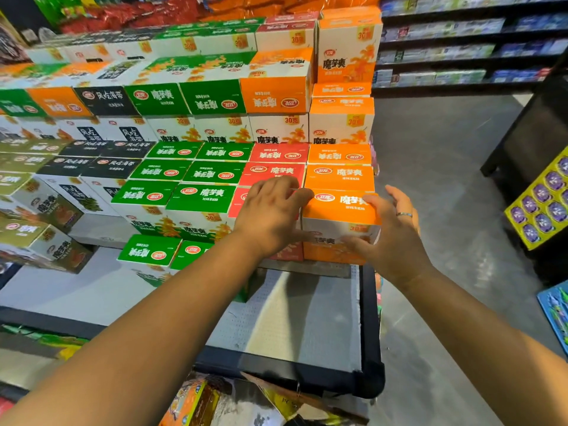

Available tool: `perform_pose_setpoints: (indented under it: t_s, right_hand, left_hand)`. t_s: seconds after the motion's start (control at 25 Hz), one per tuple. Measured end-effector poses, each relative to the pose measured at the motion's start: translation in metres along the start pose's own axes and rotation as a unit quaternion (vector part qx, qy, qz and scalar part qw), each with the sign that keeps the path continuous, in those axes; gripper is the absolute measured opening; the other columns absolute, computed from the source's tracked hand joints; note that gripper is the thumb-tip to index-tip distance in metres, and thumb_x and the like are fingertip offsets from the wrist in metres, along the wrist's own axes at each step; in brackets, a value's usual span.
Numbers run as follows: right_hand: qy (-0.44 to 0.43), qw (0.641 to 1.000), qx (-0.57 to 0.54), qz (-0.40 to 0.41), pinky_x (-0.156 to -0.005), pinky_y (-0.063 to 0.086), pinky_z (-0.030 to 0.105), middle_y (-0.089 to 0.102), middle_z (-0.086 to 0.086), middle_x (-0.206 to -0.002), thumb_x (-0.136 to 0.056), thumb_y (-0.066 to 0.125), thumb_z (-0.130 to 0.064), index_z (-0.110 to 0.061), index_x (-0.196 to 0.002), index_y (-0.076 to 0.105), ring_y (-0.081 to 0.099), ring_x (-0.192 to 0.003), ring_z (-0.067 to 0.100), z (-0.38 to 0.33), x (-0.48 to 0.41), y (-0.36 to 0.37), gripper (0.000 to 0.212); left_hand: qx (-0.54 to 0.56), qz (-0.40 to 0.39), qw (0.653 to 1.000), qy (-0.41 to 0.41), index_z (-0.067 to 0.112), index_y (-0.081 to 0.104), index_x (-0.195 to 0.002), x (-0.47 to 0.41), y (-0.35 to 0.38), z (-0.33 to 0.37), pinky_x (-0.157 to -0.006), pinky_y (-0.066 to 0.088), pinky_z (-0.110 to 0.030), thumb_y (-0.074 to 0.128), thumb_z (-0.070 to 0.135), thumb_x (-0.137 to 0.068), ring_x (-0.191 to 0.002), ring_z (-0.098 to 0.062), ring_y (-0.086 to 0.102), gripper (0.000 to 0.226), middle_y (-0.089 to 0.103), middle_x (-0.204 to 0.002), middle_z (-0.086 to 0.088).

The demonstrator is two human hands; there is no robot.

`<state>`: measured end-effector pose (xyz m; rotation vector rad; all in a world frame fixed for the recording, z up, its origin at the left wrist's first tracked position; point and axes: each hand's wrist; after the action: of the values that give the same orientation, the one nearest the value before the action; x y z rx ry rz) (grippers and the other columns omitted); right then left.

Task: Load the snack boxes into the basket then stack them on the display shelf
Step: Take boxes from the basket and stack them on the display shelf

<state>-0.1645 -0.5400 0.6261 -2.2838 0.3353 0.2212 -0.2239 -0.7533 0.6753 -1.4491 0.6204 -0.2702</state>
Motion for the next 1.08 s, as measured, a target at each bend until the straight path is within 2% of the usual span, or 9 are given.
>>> perform_pose_setpoints:
  t_s: [0.16, 0.28, 0.4, 0.56, 0.72, 0.92, 1.08]
  right_hand:
    - [-0.054, 0.989, 0.136, 0.003, -0.112, 0.022, 0.062, 0.029, 0.012, -0.156, -0.075, 0.076, -0.052, -0.025, -0.143, 0.044, 0.022, -0.144, 0.038, -0.02, -0.001, -0.015, 0.079]
    - [-0.088, 0.975, 0.203, -0.006, -0.115, 0.008, 0.062, 0.028, 0.013, -0.157, -0.077, 0.075, -0.051, -0.024, -0.144, 0.044, 0.014, -0.147, 0.04, -0.047, 0.007, -0.015, 0.079]
    - [-0.138, 0.961, 0.241, -0.004, -0.113, 0.01, 0.065, 0.034, 0.016, -0.155, -0.077, 0.072, -0.056, -0.021, -0.143, 0.047, 0.018, -0.145, 0.044, -0.085, 0.027, 0.004, 0.079]
    - [-0.185, 0.95, 0.245, -0.061, -0.116, 0.002, 0.06, 0.022, 0.01, -0.16, -0.084, 0.059, -0.063, -0.029, -0.149, 0.035, 0.007, -0.149, 0.039, -0.155, 0.06, 0.048, 0.078]
    - [-0.225, 0.942, 0.214, -0.124, -0.117, -0.001, 0.058, 0.014, 0.006, -0.163, -0.088, 0.053, -0.063, -0.035, -0.151, 0.026, 0.001, -0.15, 0.034, -0.236, 0.111, 0.102, 0.074]
    - [-0.3, 0.904, 0.219, -0.213, -0.117, -0.005, 0.055, 0.0, 0.002, -0.164, -0.09, 0.039, -0.069, -0.04, -0.153, 0.009, -0.008, -0.149, 0.031, -0.331, 0.186, 0.173, 0.076]
    - [-0.364, 0.89, 0.148, -0.23, -0.115, 0.004, 0.061, 0.016, 0.007, -0.162, -0.085, 0.044, -0.07, -0.036, -0.152, 0.023, 0.006, -0.149, 0.036, -0.387, 0.252, 0.233, 0.078]
  left_hand:
    - [0.007, -0.006, 0.999, -0.035, 0.026, 0.046, -0.139, 0.015, -0.01, -0.003, -0.113, 0.021, -0.041, 0.074, 0.063, -0.071, -0.138, -0.029, 0.033, 0.083, 0.04, -0.148, -0.008]
    - [0.012, 0.005, 0.998, -0.057, 0.025, 0.038, -0.146, 0.039, -0.027, -0.012, -0.118, 0.013, -0.042, 0.071, 0.063, -0.074, -0.144, -0.029, 0.024, 0.088, 0.03, -0.156, -0.008]
    - [-0.004, 0.003, 0.996, -0.093, 0.028, 0.026, -0.151, 0.083, -0.045, -0.03, -0.12, 0.004, -0.041, 0.065, 0.065, -0.079, -0.149, -0.027, 0.014, 0.09, 0.021, -0.16, -0.005]
    - [0.013, 0.021, 0.984, -0.176, 0.028, 0.025, -0.153, 0.175, -0.061, -0.065, -0.12, -0.001, -0.042, 0.065, 0.06, -0.082, -0.151, -0.026, 0.007, 0.088, 0.012, -0.163, -0.005]
    - [-0.013, -0.013, 0.957, -0.29, 0.032, 0.012, -0.154, 0.285, -0.074, -0.102, -0.12, -0.006, -0.042, 0.058, 0.064, -0.084, -0.151, -0.024, 0.0, 0.09, 0.001, -0.164, -0.002]
    - [-0.034, -0.002, 0.912, -0.409, 0.033, 0.011, -0.154, 0.429, -0.093, -0.136, -0.12, -0.007, -0.041, 0.057, 0.064, -0.085, -0.151, -0.023, -0.001, 0.089, 0.0, -0.165, 0.0]
    - [-0.058, 0.005, 0.874, -0.482, 0.033, 0.013, -0.154, 0.533, -0.104, -0.15, -0.121, -0.003, -0.042, 0.056, 0.064, -0.085, -0.151, -0.024, 0.003, 0.088, 0.006, -0.164, -0.001]
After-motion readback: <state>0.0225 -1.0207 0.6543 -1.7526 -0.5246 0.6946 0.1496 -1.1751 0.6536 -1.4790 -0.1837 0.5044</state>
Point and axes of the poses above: each hand's wrist, its own x-axis away from the middle knuckle, its own y-axis out of the palm, z = x × y
